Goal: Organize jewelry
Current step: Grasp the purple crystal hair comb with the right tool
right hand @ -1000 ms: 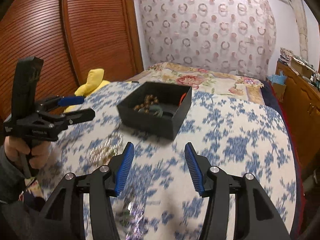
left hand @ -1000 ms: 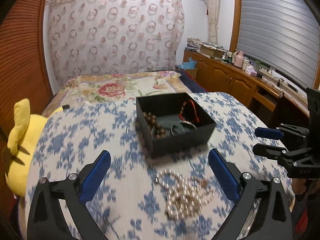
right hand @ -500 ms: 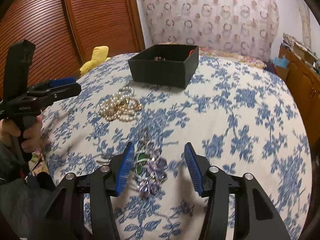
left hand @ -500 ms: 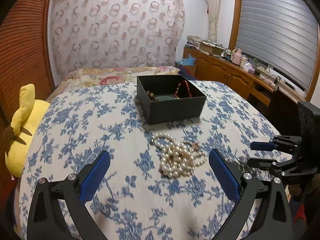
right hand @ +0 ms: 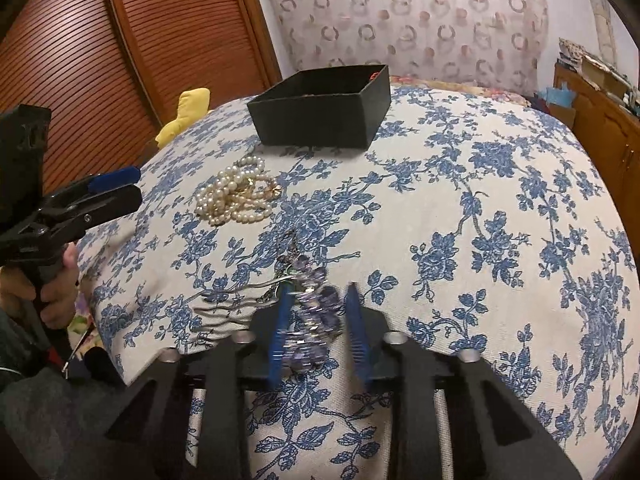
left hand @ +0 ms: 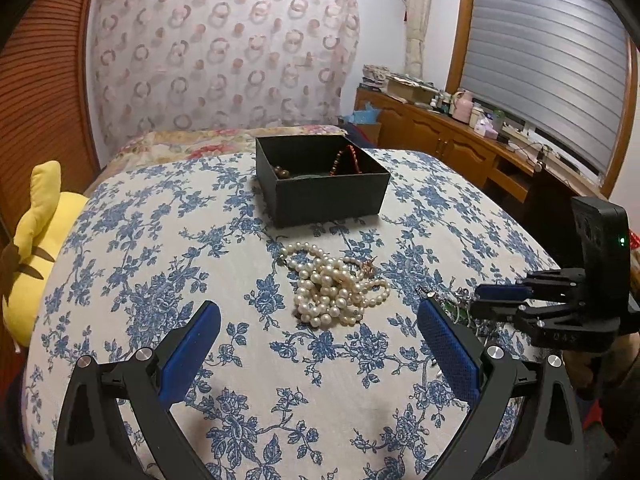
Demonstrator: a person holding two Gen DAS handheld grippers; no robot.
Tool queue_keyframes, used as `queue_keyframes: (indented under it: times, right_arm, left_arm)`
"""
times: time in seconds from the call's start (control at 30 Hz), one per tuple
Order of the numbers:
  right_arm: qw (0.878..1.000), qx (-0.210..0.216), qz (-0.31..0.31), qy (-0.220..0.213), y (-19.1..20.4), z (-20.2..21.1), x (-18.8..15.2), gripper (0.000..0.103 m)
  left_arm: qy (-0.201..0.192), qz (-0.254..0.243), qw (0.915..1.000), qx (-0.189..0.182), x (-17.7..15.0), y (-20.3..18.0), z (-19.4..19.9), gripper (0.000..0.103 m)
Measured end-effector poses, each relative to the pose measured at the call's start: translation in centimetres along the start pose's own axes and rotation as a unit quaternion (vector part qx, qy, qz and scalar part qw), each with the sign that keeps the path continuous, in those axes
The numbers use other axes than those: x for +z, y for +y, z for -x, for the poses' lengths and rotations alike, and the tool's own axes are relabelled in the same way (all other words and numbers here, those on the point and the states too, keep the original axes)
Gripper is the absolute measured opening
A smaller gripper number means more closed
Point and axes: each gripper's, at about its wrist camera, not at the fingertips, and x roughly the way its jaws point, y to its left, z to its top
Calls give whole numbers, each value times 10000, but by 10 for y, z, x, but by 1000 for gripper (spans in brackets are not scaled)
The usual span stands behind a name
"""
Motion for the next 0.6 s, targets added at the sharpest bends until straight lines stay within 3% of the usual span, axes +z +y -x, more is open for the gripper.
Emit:
queue_keyframes:
  times: [0.6]
  right_arm:
    - [9966, -342, -11, -755, -18, 14, 34, 24]
  left_arm:
    - [305, 85, 9994, 114, -1, 2, -19, 95]
